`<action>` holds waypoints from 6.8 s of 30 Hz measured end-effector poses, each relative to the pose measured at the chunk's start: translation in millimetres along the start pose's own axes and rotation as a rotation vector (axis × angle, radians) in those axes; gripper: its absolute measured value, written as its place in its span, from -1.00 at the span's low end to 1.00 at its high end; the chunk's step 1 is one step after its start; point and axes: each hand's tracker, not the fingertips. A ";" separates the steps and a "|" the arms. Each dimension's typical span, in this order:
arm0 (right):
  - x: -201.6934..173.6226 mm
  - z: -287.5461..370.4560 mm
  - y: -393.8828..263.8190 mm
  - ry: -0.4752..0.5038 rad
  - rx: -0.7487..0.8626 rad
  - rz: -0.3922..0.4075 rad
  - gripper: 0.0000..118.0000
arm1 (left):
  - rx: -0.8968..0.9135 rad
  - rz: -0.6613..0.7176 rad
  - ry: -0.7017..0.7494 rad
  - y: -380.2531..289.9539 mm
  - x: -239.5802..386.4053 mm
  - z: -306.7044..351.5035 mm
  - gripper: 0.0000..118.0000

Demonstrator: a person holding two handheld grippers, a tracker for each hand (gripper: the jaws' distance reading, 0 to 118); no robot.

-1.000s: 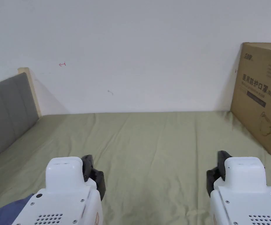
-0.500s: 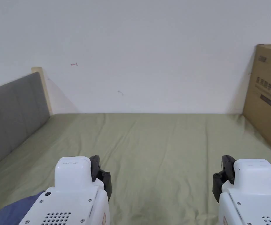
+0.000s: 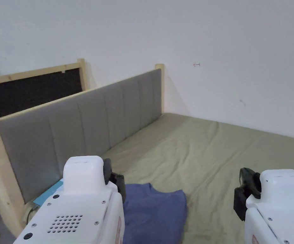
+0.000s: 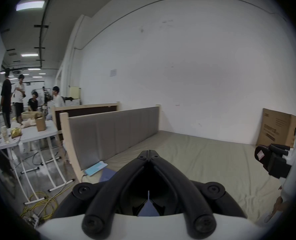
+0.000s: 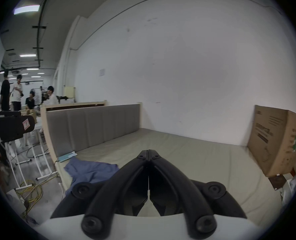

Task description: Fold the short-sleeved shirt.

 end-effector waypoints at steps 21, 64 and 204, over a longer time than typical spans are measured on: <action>-5.6 -64.5 -72.2 0.034 -0.276 0.034 -1.00 | -0.947 0.033 -0.140 -211.0 15.5 -258.5 -0.72; 206.7 78.7 -60.8 -0.618 -0.246 -0.218 -1.00 | -0.773 -0.086 -1.179 -68.1 365.1 -104.8 -0.86; 538.0 -119.9 283.7 -0.610 -0.053 -0.424 -0.97 | -0.089 -0.155 -0.362 284.6 299.9 -425.4 -0.98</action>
